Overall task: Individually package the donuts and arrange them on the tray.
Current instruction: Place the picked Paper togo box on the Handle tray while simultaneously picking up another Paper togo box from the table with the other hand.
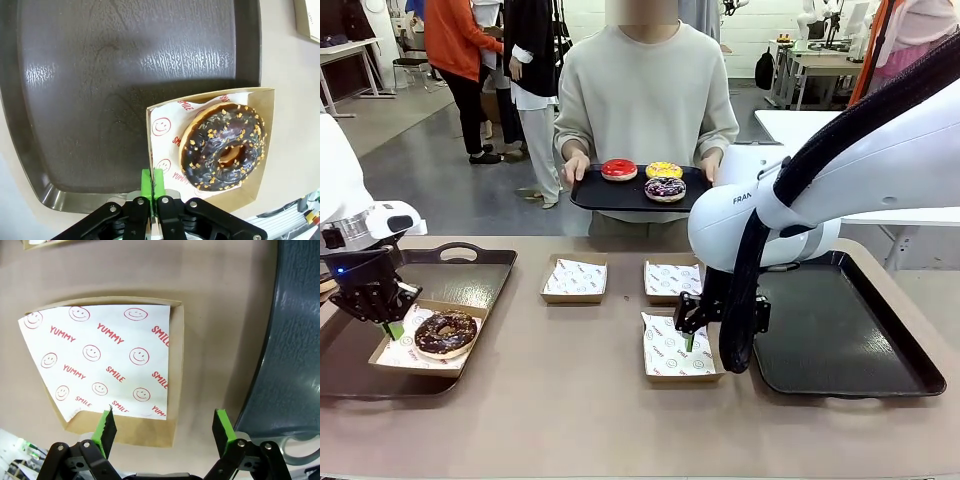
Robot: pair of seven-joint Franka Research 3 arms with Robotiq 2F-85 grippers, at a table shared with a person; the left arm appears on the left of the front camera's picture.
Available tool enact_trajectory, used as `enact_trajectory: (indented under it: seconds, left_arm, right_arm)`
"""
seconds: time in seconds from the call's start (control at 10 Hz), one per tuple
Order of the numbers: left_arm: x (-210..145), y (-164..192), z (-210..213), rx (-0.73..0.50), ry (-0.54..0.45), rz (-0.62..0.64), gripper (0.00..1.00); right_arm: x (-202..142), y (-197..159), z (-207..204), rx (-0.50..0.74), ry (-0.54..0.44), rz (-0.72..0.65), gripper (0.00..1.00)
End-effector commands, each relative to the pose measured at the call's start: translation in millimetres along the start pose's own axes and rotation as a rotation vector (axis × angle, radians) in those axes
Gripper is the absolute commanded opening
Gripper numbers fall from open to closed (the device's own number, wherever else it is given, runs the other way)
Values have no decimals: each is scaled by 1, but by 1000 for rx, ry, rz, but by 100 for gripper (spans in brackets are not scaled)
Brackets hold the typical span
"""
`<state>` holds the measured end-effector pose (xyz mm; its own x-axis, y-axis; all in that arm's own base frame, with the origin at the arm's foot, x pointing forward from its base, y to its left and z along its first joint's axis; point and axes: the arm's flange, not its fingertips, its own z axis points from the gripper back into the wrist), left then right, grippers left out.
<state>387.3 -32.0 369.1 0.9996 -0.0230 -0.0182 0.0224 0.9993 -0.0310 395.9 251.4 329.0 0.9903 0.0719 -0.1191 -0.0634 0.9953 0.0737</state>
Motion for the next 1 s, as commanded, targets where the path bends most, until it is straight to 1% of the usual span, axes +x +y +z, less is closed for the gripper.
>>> enact_trajectory:
  seconds: [0.0, 0.3, 0.7, 0.9]
  left_arm:
    - [-1, -2, -6, -17, 1, 17, 1]
    - [4, -2, -14, -14, 17, 18, 1]
    - [3, 13, -4, -11, -11, 46, 1]
    - [2, 15, -4, -10, -6, 43, 1]
  right_arm:
    - [2, -2, -3, -17, -19, 37, 100]
    - [3, -2, -4, -5, -5, 48, 100]
    - [4, -1, -7, 8, 5, 42, 100]
    - [5, 1, -9, 6, 10, 45, 100]
